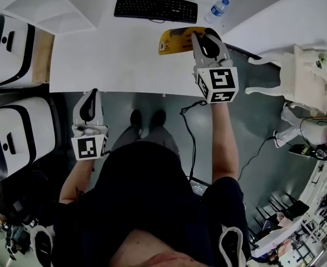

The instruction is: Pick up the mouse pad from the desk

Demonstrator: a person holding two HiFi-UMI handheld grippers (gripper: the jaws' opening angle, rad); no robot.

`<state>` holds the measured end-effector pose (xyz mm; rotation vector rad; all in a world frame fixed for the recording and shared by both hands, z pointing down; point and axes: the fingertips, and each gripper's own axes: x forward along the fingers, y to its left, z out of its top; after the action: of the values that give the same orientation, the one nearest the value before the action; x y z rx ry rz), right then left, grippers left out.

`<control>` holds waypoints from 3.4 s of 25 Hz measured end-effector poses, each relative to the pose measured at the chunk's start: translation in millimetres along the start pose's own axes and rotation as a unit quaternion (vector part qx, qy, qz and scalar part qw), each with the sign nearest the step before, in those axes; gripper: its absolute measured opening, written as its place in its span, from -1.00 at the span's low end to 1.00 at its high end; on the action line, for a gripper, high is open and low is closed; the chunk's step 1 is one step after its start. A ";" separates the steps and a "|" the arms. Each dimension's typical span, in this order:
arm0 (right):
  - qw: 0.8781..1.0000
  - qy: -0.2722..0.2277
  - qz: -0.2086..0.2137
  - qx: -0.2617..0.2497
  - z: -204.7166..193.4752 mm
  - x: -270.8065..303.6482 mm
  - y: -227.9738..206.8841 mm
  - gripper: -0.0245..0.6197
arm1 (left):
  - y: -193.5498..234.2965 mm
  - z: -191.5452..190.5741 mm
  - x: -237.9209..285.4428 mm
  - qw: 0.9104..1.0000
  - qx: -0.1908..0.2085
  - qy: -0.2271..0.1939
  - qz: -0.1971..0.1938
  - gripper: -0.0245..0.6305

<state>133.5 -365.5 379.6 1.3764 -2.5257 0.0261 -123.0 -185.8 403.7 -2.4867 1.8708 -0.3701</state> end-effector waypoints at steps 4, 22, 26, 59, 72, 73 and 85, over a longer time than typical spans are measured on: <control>1.000 -0.004 -0.010 -0.029 16.7 -10.6 0.8 -0.87 | 1.3 3.5 -1.1 1.000 0.001 -0.007 -0.001 -0.93; 0.994 -0.007 -0.023 -0.105 55.3 -63.1 22.9 -0.87 | 5.7 13.5 -5.5 1.000 0.005 -0.019 -0.004 -0.93; 0.992 -0.006 -0.031 -0.122 57.5 -77.3 27.1 -0.87 | 7.2 16.0 -5.4 1.000 0.011 -0.018 -0.001 -0.93; 0.994 0.042 -0.033 -0.097 -1.6 -178.8 104.7 -0.86 | 3.9 38.6 -29.8 0.999 0.030 -0.037 -0.001 -0.93; 0.997 0.039 -0.060 0.001 -31.9 -207.7 115.4 -0.86 | -10.9 36.8 -36.5 0.999 0.024 -0.032 -0.013 -0.93; 0.997 0.041 -0.065 0.008 -32.2 -208.6 114.9 -0.86 | -11.5 36.9 -36.8 0.999 0.023 -0.031 -0.014 -0.93; 0.996 0.026 -0.078 0.024 -37.4 -212.6 116.0 -0.86 | -19.2 32.2 -41.1 0.999 0.015 -0.026 -0.021 -0.93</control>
<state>155.2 -121.4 377.6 1.5681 -2.3828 0.0924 -109.4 -145.6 367.8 -2.4942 1.7835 -0.3290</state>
